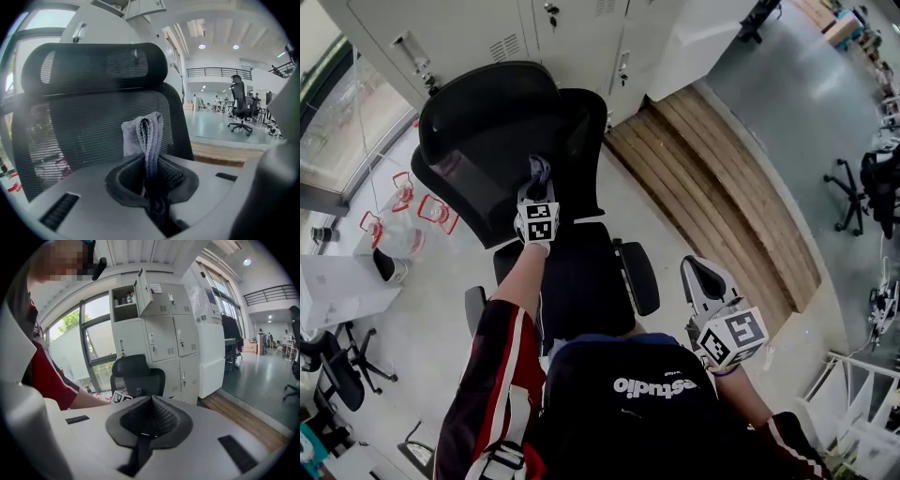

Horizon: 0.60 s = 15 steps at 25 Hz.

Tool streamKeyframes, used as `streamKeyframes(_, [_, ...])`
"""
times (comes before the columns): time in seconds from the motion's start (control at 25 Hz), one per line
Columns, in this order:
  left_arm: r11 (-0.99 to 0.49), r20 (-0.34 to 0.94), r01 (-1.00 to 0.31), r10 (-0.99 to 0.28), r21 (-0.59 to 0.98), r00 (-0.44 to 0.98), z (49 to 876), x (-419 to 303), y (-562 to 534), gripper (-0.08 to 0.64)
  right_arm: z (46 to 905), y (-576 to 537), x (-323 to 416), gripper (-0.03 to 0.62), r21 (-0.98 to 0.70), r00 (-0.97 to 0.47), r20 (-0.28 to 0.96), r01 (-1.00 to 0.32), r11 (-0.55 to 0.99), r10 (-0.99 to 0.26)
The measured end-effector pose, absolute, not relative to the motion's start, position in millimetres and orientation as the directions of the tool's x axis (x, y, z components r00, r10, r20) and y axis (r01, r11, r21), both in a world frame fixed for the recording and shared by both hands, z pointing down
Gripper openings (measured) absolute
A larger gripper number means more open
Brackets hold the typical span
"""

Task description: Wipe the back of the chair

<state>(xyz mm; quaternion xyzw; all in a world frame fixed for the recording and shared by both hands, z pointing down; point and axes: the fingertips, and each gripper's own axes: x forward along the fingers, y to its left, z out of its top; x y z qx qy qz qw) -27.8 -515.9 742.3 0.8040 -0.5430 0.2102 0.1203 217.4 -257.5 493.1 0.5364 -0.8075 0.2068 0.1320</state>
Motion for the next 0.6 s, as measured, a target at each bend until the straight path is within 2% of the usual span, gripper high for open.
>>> streamKeyframes(0.32, [-0.453,0.466,-0.892,-0.791,-0.011,0.396,748.8,78.7,-529.6,0.061,500.4,-253.5,289.3,0.015,-0.191,-0.323,0.448,-0.945,0.264,-0.834])
streamKeyframes(0.6, [-0.55,0.408,-0.833,-0.747,0.062,0.525,722.1,157.2,-525.4,0.061,496.9,-250.1,308.5,0.015,-0.194,-0.306,0.438,-0.95,0.243,-0.846])
